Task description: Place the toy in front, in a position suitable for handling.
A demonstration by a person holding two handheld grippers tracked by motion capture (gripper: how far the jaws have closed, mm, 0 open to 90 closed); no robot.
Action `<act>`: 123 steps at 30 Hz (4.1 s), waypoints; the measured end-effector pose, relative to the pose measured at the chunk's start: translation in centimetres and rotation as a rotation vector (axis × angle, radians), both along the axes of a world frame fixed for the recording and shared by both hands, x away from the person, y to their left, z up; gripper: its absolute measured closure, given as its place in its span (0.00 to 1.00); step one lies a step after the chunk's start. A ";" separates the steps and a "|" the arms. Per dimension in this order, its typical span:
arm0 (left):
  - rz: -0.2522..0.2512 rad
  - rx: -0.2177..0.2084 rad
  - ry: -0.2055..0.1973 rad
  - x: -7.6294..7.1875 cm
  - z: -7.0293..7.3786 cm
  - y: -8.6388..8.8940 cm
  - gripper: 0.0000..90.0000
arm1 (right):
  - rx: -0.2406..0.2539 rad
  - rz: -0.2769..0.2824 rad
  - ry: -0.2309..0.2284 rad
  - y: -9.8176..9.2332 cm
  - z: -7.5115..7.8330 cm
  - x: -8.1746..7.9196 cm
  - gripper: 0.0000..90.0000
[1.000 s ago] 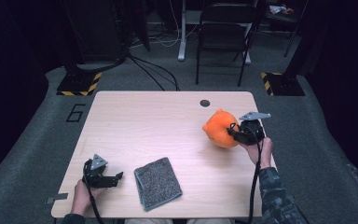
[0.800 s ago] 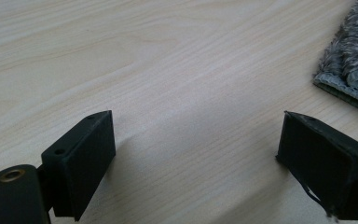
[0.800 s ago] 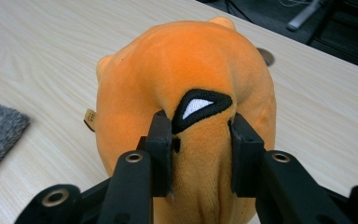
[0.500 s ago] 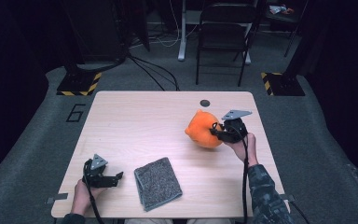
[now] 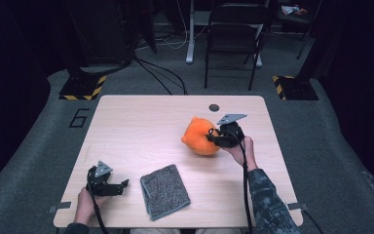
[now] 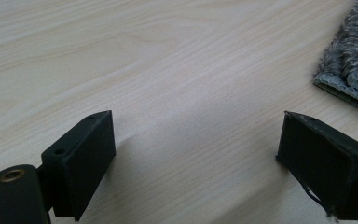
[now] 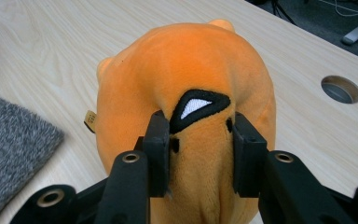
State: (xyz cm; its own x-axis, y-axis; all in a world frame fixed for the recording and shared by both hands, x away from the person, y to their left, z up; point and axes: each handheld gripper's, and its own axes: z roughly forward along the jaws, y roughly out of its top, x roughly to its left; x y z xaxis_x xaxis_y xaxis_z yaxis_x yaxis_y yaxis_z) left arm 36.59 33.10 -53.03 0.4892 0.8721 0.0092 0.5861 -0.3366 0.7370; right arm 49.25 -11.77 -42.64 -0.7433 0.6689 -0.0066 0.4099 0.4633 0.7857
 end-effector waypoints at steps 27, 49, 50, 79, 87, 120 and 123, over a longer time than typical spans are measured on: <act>0.003 0.008 0.008 0.0 0.1 -0.1 0.12 | 0.048 -0.119 0.046 -1.5 -0.4 -0.6 0.16; -0.099 -0.020 0.019 -0.9 4.1 -4.6 0.11 | 0.027 -0.212 0.118 -7.8 -0.6 -7.7 0.10; -0.099 -0.020 0.019 -0.9 4.1 -4.6 0.11 | 0.027 -0.212 0.118 -7.8 -0.6 -7.7 0.10; -0.312 0.116 0.124 -2.3 2.1 -13.9 0.40 | -0.020 -0.237 0.198 -9.9 -3.4 -10.8 0.13; -0.306 0.106 0.082 -2.4 2.2 -13.7 0.80 | -0.035 -0.223 0.209 -10.0 -3.7 -10.6 0.15; -0.603 -0.022 0.126 0.1 2.4 -22.6 0.83 | -0.031 -0.267 0.195 -11.4 -3.1 -10.9 0.15; -0.628 -0.018 0.132 0.2 2.1 -23.1 0.75 | -0.033 -0.264 0.196 -11.4 -3.3 -11.0 0.15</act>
State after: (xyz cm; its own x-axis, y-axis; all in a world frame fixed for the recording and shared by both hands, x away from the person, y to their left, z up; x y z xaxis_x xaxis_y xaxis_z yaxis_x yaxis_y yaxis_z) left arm 36.82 9.95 -50.88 0.9028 0.4187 -0.0979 0.3676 -0.6335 0.6809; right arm 38.21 -23.15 -45.99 -0.5339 0.8402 0.0943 0.6608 0.3451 0.6665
